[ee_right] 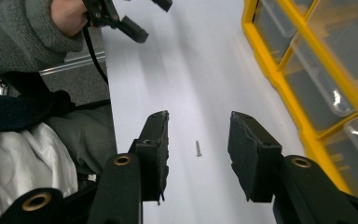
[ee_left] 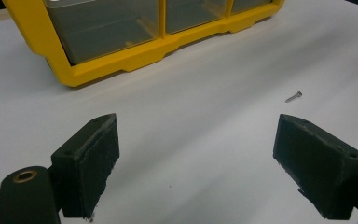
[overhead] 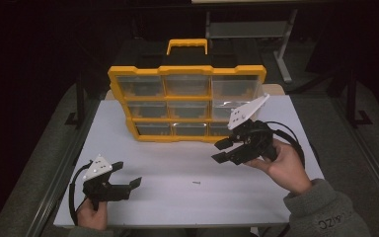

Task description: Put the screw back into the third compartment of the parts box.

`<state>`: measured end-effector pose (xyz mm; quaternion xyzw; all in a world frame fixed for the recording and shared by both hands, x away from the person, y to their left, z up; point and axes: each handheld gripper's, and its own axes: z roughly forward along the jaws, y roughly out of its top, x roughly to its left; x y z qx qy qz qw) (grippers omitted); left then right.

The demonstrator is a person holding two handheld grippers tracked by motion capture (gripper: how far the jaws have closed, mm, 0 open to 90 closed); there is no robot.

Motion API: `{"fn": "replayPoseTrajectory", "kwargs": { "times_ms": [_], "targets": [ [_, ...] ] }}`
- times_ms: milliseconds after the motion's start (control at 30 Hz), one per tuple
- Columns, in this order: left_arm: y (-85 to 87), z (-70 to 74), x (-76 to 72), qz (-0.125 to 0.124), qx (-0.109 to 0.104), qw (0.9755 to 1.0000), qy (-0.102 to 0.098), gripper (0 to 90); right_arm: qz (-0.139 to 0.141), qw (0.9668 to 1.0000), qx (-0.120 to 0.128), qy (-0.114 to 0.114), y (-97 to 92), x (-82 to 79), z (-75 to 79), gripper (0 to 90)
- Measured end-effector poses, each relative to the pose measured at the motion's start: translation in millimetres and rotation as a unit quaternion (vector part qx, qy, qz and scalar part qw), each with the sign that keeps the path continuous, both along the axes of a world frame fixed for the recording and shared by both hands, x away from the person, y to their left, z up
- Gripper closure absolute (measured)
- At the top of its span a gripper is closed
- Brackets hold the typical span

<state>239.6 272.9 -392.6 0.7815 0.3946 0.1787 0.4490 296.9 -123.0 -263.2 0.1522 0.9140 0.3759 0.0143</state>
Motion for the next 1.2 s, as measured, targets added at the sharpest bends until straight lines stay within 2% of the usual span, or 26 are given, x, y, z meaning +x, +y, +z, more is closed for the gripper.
{"fn": "replayPoseTrajectory", "kwargs": {
  "times_ms": [167,200,267,400,467,533,800,1000,1133,1200],
  "targets": [
    [-0.6,-0.5,0.2,-0.001,-0.002,1.0,-0.003,13.7,0.001,0.9999,-0.001,0.017,5.1,0.2,-17.1,55.6],
    [-0.3,0.3,-0.3,0.0,0.001,1.0,0.0,13.7,0.002,0.9999,-0.004,0.013,5.9,0.5,-19.8,55.6],
    [-0.6,-0.2,-0.2,0.001,-0.004,1.0,-0.004,13.7,0.005,0.9999,-0.003,0.016,9.1,0.9,-28.0,55.5],
    [-0.4,-0.3,0.6,-0.004,0.0,0.9999,-0.011,13.7,0.007,0.9997,-0.009,0.023,15.7,0.7,-43.3,55.1],
    [-0.1,-0.2,0.5,-0.003,0.001,1.0,-0.007,13.7,0.008,0.9996,-0.01,0.025,19.3,1.8,-51.3,54.1],
    [0.1,0.1,0.4,-0.002,0.001,1.0,-0.009,13.7,0.009,0.9992,-0.01,0.038,24.0,2.1,-59.4,53.5],
    [0.9,0.6,0.2,-0.005,0.004,0.9999,-0.01,13.7,0.022,0.9984,-0.025,0.045,44.9,4.1,-86.2,53.7],
    [0.1,0.2,-0.1,-0.003,0.001,1.0,-0.006,13.7,0.024,0.9981,-0.034,0.045,55.8,8.0,-103.3,56.1],
    [0.9,0.9,-0.3,-0.004,0.001,1.0,-0.007,13.7,0.022,0.9976,-0.038,0.053,60.0,13.9,-114.0,58.9],
    [0.7,1.2,-0.6,-0.004,-0.006,1.0,-0.003,13.7,0.022,0.9971,-0.045,0.058,62.9,16.3,-119.5,61.1]
  ]
}}
